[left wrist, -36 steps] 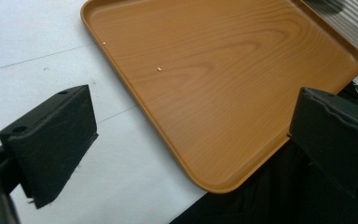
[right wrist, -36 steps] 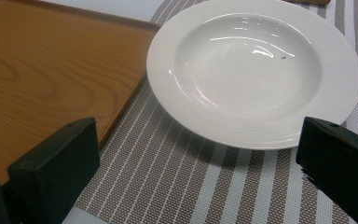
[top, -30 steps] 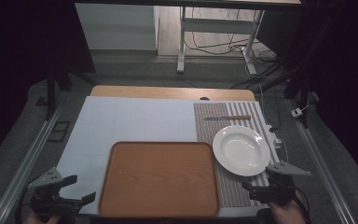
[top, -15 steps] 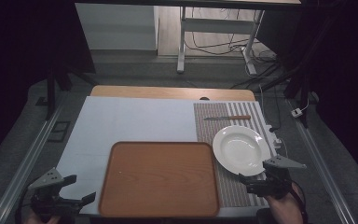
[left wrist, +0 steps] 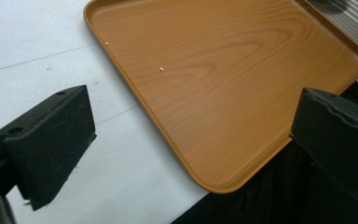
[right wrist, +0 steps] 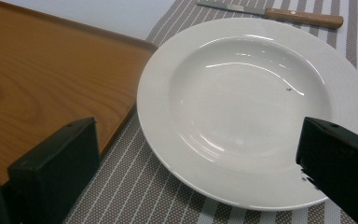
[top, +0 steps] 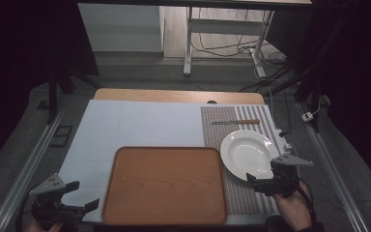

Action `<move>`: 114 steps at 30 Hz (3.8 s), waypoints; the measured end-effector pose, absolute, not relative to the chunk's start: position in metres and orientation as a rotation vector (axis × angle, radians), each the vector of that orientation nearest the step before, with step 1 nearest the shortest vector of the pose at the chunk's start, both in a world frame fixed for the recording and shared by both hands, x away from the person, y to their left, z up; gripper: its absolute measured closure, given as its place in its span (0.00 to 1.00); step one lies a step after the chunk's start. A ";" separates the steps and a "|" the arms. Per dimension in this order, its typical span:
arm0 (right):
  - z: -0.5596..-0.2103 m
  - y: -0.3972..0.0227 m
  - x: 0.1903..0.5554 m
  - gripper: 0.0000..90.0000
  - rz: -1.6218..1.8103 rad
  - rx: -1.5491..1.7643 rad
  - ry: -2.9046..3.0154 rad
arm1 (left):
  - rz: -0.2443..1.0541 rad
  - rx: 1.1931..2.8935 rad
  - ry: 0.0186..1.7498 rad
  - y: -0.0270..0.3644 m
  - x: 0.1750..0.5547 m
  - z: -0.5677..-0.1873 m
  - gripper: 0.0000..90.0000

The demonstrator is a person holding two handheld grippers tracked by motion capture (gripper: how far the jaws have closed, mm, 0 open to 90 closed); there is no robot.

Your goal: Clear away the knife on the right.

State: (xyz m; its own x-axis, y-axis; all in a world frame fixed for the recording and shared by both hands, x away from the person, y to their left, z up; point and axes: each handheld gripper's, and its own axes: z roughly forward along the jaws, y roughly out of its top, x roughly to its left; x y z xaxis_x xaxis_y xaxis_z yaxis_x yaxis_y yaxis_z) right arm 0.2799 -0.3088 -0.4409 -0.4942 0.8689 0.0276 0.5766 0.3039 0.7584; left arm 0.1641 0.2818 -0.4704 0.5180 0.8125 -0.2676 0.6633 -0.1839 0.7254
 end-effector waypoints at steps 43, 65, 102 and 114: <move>-0.446 -0.304 0.379 0.00 0.894 1.313 2.223 | 0.215 1.931 1.215 0.281 0.166 -0.471 0.00; -0.456 -0.305 0.432 0.00 0.819 1.358 2.200 | 0.213 1.931 1.215 0.281 0.166 -0.471 0.00; -0.469 -0.313 0.515 0.71 0.705 1.384 2.227 | 0.215 1.943 1.213 0.280 0.166 -0.471 0.00; -0.479 -0.320 0.538 1.00 0.724 1.407 2.269 | 0.220 1.941 1.214 0.279 0.165 -0.471 0.00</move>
State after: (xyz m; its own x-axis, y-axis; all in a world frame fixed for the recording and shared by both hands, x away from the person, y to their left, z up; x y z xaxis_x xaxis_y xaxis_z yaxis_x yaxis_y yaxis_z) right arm 0.5384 -0.3196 -0.4787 -0.4312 0.9012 -0.0433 0.7095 0.3684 0.6008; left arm 0.1649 0.2794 -0.4710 0.5203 0.8137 -0.2591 0.6712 -0.2022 0.7131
